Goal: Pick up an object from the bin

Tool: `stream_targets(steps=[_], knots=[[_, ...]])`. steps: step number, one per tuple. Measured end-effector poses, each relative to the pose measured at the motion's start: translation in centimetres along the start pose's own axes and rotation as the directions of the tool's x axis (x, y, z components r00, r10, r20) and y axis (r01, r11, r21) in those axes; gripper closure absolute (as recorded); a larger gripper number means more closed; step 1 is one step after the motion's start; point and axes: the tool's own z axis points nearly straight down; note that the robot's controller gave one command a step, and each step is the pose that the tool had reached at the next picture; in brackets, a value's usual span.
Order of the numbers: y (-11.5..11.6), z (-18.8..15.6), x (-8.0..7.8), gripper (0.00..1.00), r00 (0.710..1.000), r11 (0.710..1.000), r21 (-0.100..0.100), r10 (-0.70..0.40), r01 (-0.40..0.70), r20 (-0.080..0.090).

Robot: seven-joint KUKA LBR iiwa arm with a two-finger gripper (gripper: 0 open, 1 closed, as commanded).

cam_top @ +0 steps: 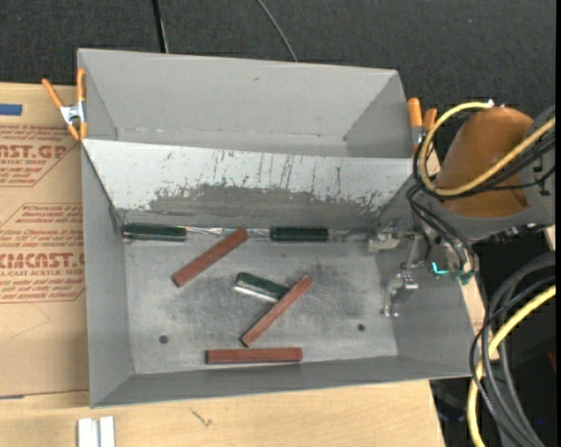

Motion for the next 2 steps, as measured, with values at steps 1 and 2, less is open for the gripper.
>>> stream_targets(steps=[1,2], knots=[[0.0,-0.5,-0.2,0.00,1.000,1.000,0.001,-0.001,0.001,0.007],[7.4,4.9,-0.6,1.00,0.987,0.987,0.001,-0.162,0.162,0.006]])
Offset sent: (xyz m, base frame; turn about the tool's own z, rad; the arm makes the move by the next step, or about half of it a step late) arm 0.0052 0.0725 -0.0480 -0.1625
